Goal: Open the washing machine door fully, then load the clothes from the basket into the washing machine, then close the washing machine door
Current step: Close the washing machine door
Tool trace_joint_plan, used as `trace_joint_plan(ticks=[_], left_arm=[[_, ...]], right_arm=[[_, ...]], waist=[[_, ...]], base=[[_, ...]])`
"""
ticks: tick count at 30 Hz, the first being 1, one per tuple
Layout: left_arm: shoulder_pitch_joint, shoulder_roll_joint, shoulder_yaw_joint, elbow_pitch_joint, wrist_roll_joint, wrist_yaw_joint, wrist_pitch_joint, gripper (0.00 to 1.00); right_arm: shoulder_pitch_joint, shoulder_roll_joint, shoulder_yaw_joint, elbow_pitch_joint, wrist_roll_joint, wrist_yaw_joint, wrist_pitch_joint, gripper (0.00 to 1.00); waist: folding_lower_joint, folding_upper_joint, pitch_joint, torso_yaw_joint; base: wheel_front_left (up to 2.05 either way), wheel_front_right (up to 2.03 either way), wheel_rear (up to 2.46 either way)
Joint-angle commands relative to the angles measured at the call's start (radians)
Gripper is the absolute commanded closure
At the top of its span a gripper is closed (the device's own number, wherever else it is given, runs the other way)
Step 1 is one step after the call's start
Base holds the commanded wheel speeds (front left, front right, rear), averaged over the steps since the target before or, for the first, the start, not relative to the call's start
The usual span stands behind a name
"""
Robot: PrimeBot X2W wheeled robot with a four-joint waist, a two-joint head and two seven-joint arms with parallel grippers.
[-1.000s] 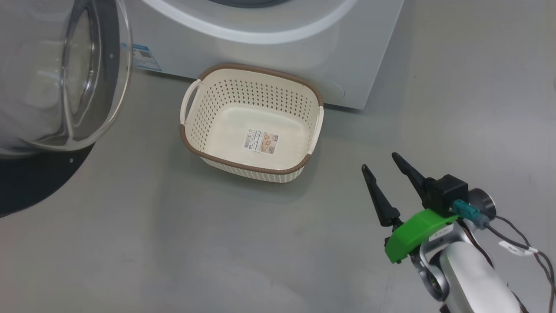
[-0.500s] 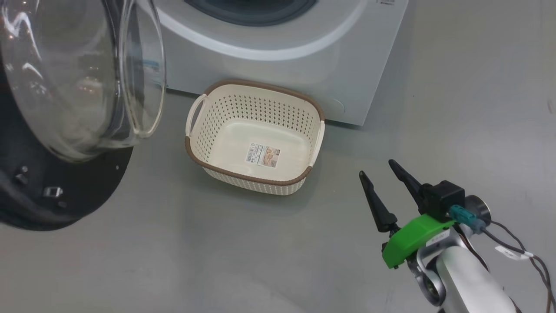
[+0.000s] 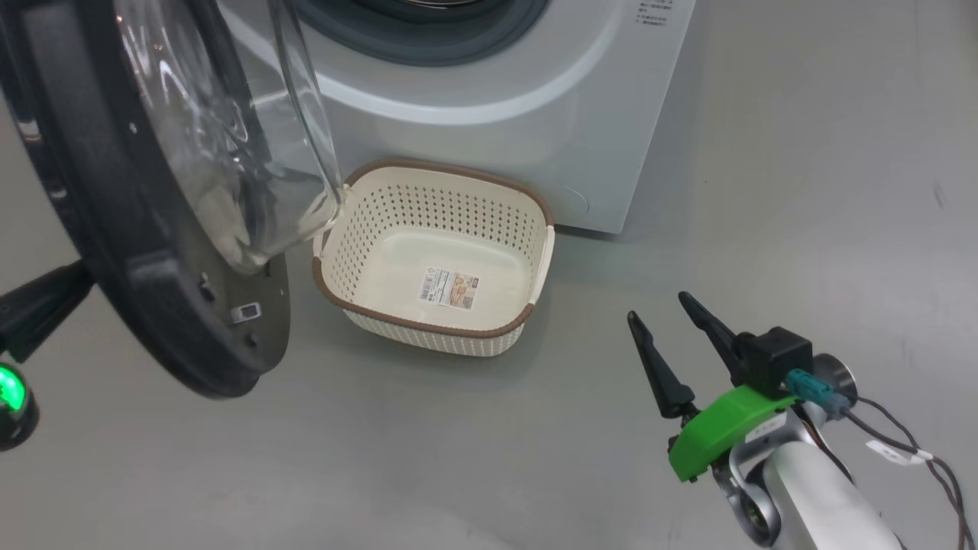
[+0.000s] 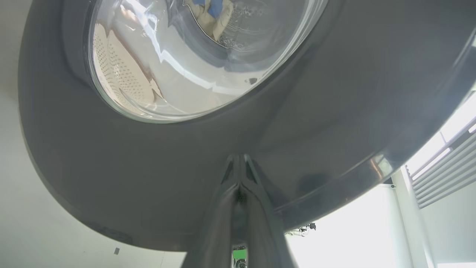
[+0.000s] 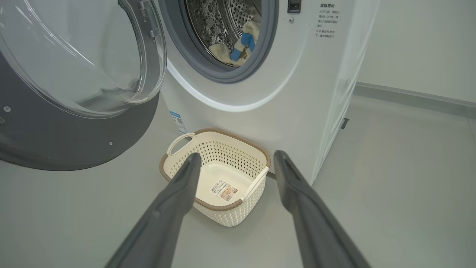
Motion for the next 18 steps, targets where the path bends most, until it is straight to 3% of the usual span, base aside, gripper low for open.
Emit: trace_joint_plan(ticks=[1, 18], left_arm=[[-0.011, 0.029, 0.012, -0.058, -0.013, -0.004, 0.019, 1.0], [-0.014, -0.161, -0.083, -0.097, 0.011, 0.004, -0.055, 1.0]], right_arm=[[-0.014, 0.009, 0.018, -0.025, 0.007, 0.0, -0.014, 0.0], [-0.033, 0.009, 0.01, -0.015, 0.027, 0.0, -0.034, 0.0]], waist=[[0.0001, -0.0001, 0.001, -0.005], [0.0001, -0.0001, 0.026, -0.087]], base=[[0.0, 0.0, 0.0], [0.0, 0.0, 0.0]])
